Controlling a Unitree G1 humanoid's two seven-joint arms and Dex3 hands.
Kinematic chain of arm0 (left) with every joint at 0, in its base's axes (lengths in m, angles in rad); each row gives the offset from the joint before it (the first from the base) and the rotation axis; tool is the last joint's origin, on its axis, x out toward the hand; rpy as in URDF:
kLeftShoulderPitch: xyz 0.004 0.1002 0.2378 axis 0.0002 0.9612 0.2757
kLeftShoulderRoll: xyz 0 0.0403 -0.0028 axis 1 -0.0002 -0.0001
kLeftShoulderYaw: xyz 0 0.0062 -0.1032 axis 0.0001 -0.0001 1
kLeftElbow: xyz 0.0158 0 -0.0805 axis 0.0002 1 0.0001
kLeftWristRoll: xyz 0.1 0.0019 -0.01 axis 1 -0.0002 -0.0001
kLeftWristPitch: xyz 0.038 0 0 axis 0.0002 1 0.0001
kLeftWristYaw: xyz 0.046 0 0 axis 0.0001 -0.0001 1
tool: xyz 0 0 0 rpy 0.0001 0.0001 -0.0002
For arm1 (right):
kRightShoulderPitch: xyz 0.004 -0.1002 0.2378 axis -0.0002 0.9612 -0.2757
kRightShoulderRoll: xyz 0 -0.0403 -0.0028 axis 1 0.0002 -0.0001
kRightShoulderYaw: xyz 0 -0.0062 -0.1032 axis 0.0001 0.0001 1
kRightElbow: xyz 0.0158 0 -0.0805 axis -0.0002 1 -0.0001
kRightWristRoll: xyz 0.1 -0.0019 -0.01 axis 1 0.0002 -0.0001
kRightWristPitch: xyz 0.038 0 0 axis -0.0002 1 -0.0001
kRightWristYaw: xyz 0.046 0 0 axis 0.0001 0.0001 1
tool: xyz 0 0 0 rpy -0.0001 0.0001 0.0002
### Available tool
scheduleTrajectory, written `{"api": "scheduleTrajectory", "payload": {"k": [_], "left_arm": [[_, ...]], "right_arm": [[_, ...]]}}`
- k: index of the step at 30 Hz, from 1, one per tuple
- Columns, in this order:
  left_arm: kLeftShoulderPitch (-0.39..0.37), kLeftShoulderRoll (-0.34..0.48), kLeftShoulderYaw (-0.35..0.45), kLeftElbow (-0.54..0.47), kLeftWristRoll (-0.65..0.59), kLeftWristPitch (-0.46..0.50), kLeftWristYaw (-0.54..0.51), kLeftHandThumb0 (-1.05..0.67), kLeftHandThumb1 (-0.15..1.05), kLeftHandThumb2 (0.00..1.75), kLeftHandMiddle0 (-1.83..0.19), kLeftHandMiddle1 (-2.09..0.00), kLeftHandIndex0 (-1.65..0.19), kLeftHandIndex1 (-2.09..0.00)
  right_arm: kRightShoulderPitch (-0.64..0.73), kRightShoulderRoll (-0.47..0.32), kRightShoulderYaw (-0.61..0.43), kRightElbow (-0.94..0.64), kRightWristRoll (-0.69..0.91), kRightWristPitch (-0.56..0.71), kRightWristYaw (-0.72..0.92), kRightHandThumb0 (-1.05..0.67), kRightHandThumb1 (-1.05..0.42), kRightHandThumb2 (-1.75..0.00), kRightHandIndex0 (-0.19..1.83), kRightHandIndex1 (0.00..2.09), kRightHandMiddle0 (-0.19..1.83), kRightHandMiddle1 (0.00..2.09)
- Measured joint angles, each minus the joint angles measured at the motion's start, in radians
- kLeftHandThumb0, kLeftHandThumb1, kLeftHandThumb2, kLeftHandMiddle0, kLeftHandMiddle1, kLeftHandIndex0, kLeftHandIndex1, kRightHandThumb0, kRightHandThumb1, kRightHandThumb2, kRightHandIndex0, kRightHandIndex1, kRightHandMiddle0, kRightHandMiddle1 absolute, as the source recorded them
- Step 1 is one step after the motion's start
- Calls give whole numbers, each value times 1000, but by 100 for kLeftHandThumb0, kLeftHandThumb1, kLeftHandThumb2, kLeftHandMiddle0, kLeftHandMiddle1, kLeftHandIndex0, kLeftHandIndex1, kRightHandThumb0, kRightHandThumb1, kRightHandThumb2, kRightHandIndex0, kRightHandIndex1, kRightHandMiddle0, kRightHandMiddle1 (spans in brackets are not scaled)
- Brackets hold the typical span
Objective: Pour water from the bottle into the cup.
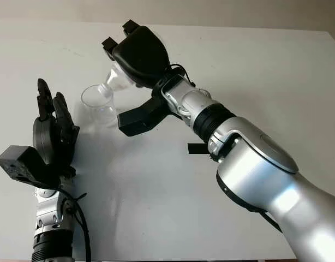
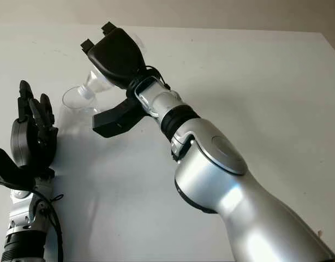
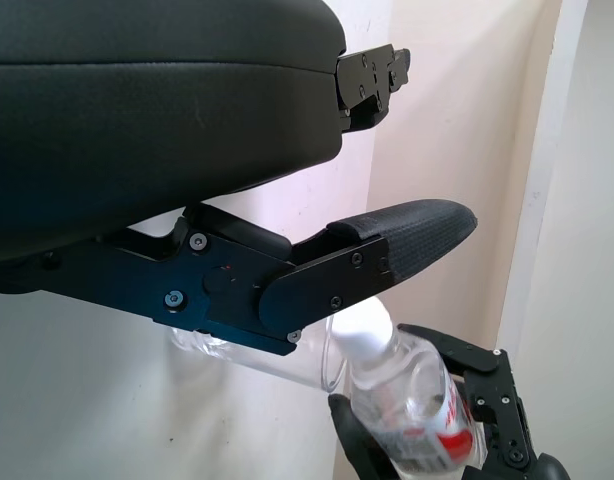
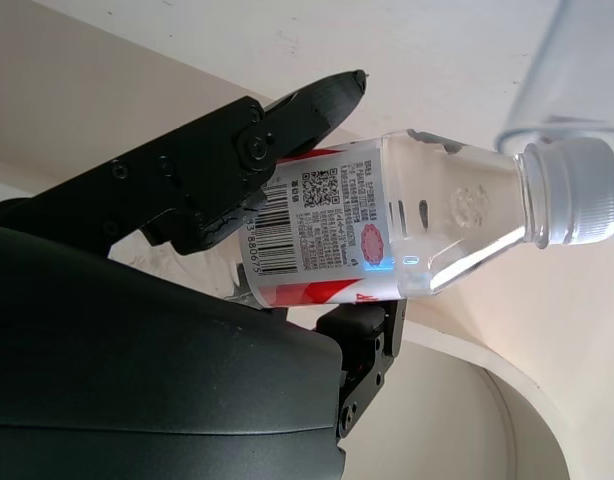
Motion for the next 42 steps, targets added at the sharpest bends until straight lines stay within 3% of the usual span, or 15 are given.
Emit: {"api": "scheduleTrajectory", "payload": {"k": [1, 2, 3, 7, 13, 18, 21, 23, 25, 28, 31, 33, 36, 40, 42], "left_arm": [[0, 0, 0, 0, 0, 0, 0, -70, 105, 76, 11, -6, 17, -3], [0, 0, 0, 0, 0, 0, 0, -70, 105, 76, 11, -6, 17, -3], [0, 0, 0, 0, 0, 0, 0, -70, 105, 76, 11, -6, 17, -3], [0, 0, 0, 0, 1, 0, 0, -70, 105, 77, 11, -5, 18, -3], [0, 0, 0, 0, 1, 0, 4, -70, 105, 77, 11, -6, 17, -3], [-1, 0, 0, 4, 2, -3, 2, -70, 105, 76, 11, -6, 17, -3], [-2, 1, 0, 6, 1, -3, 0, -70, 105, 77, 11, -6, 17, -3], [-2, 1, 0, 6, 1, -3, -1, -70, 105, 76, 10, -6, 16, -3], [-2, 1, 1, 6, 1, -3, -4, -70, 105, 76, 11, -5, 17, -3], [-2, 1, 2, 6, 1, -3, -5, -70, 105, 76, 11, -5, 17, -3], [-2, 1, 2, 6, 2, -3, -5, -70, 105, 76, 11, -6, 17, -3], [-2, 1, 3, 7, 1, -3, -6, -70, 105, 76, 10, -6, 17, -3], [-2, 2, 4, 8, 1, -3, -8, -71, 105, 76, 11, -5, 17, -3], [-3, 5, 4, 11, 2, -3, -11, -70, 105, 77, 11, -5, 17, -3], [-3, 5, 4, 11, 1, -3, -11, -70, 105, 77, 11, -5, 17, -3]], "right_arm": [[0, 0, 0, 0, 0, -1, 0, -30, -93, -5, 60, 202, 40, 125], [0, 0, 0, 0, 0, -1, -1, -29, -92, -5, 46, 194, 38, 122], [0, 0, 0, 0, 0, -1, -1, -29, -93, -5, 41, 170, 39, 119], [0, 0, 2, 0, 0, -1, -1, -29, -92, -5, 58, 205, 37, 95], [0, 1, -31, 0, 32, 5, 11, -34, -97, -6, 83, 209, 9, 69], [0, 2, -96, -1, 104, -1, 73, -30, -100, -6, 72, 209, -4, 52], [0, 1, -132, -1, 139, -11, 82, -31, -98, -5, 64, 209, 14, 72], [0, 1, -173, -2, 183, -24, 97, -30, -101, -5, 54, 209, 8, 116], [0, 0, -216, -3, 229, -39, 108, -30, -100, -5, 65, 209, 18, 164], [0, -12, -283, -7, 295, -57, 133, -24, -102, -6, 69, 209, 14, 198], [0, -27, -345, -11, 354, -68, 167, -20, -104, -13, 91, 209, 37, 208], [0, -37, -384, -16, 393, -78, 193, -19, -105, -19, 95, 209, 23, 209], [0, -48, -432, -28, 443, -98, 219, -17, -102, -24, 112, 209, 39, 209], [0, -61, -486, -44, 498, -119, 245, -15, -96, -28, 124, 209, 89, 209], [2, -63, -521, -47, 536, -122, 265, -14, -92, -35, 124, 209, 101, 209]]}}
